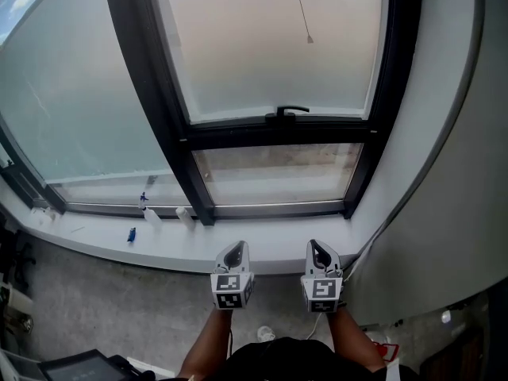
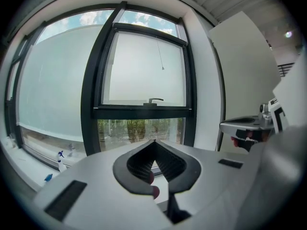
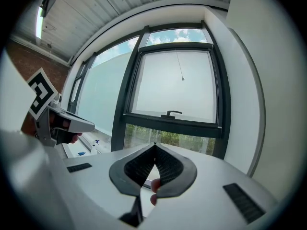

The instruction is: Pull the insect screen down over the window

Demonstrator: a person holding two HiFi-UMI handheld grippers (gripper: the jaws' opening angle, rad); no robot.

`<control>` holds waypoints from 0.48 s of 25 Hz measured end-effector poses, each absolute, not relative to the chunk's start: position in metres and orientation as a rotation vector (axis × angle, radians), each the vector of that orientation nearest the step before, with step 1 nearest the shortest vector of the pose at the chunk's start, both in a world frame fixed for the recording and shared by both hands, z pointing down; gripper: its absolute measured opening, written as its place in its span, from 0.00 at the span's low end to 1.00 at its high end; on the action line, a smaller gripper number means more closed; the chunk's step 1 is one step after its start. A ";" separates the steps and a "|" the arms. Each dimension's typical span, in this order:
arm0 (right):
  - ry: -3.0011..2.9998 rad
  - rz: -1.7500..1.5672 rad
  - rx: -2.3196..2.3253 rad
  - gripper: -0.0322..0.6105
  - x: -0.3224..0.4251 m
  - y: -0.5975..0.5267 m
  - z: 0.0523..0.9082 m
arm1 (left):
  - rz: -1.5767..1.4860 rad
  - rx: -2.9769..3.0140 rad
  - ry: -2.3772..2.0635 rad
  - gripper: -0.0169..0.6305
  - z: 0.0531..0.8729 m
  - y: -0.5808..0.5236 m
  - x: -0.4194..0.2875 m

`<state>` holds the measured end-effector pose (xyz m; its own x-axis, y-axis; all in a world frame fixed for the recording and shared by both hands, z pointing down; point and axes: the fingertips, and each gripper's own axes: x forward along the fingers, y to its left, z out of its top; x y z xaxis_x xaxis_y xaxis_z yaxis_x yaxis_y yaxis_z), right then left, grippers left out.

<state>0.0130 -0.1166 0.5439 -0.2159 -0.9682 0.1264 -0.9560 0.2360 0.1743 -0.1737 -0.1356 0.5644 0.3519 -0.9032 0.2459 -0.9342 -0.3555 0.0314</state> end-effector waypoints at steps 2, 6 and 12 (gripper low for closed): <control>-2.256 -0.058 1.864 0.06 0.012 -0.124 0.543 | 0.289 2.455 -1.663 0.03 0.565 -0.145 -0.177; -2.289 -0.049 1.871 0.06 0.002 -0.132 0.540 | 0.290 2.470 -1.640 0.03 0.567 -0.157 -0.179; -2.297 -0.045 1.875 0.06 0.006 -0.149 0.541 | 0.272 2.480 -1.634 0.03 0.561 -0.172 -0.178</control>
